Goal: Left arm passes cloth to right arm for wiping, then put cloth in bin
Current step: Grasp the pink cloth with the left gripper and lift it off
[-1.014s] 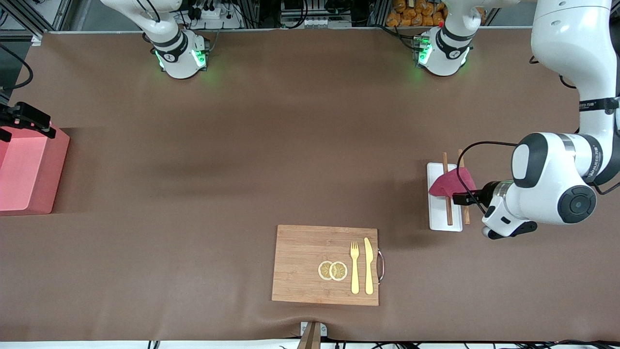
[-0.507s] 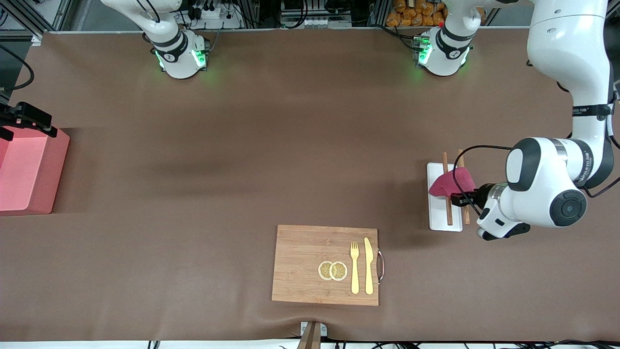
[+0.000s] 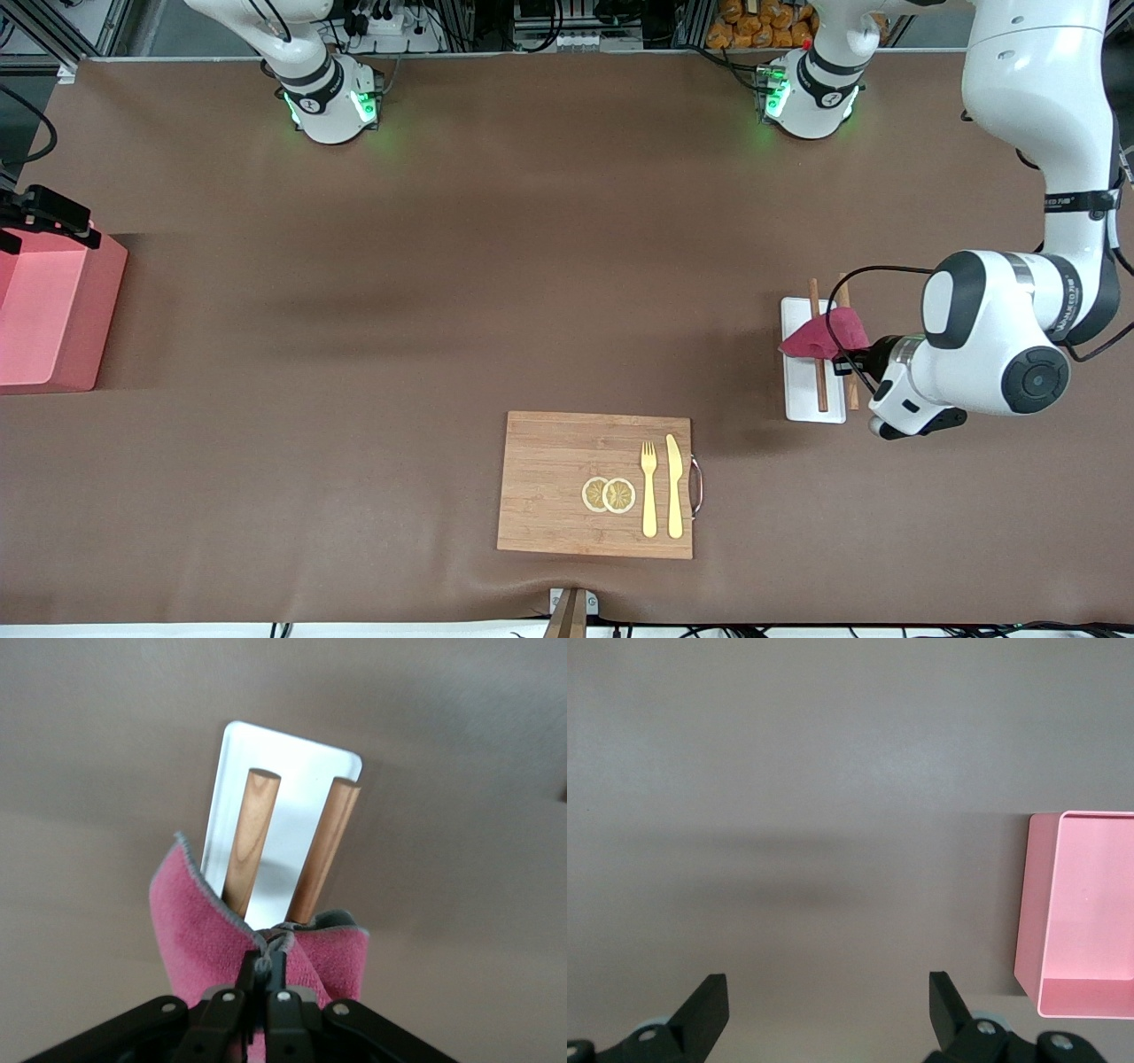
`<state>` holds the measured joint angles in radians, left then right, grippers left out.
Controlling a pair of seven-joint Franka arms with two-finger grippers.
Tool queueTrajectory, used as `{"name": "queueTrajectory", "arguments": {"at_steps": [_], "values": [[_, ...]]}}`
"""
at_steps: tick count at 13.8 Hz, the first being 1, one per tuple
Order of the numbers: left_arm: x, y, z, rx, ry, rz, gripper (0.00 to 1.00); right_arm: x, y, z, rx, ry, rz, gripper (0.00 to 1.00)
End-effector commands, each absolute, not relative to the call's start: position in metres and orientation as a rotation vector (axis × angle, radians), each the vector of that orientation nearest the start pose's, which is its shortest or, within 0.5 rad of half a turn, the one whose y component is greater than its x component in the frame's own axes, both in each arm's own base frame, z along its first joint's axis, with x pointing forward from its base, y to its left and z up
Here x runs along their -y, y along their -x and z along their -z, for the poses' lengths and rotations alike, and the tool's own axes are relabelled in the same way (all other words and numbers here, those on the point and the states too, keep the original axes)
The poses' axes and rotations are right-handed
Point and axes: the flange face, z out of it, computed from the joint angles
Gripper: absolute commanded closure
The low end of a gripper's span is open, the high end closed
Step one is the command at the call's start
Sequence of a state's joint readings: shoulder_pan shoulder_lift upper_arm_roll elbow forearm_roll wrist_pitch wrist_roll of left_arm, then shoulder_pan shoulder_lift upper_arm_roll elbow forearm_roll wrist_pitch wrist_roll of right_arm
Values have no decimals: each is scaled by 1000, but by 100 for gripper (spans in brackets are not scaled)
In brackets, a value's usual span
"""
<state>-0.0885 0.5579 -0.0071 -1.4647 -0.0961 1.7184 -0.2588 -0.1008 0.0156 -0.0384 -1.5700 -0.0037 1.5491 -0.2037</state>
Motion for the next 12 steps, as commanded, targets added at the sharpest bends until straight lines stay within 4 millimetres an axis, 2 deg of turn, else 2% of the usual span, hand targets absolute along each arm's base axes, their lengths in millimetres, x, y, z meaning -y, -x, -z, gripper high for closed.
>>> {"name": "queueTrajectory", "arguments": {"at_steps": [1, 3, 5, 7, 9, 12], "values": [[70, -658, -388, 326, 3143, -426, 100, 81, -550, -614, 68, 3134, -72, 0], [76, -655, -424, 338, 3172, -358, 100, 74, -547, -613, -130, 3087, -113, 0], [115, -648, -443, 332, 3221, -351, 100, 54, -547, -617, -376, 3010, -145, 0], [156, -643, -460, 413, 3291, -377, 100, 21, -547, -616, -496, 2929, -196, 0], [222, -626, -464, 428, 3342, -462, 100, -19, -547, -615, -701, 2888, -250, 0], [324, -606, -472, 452, 3537, -568, 100, -72, -549, -603, -948, 2827, -338, 0]]}}
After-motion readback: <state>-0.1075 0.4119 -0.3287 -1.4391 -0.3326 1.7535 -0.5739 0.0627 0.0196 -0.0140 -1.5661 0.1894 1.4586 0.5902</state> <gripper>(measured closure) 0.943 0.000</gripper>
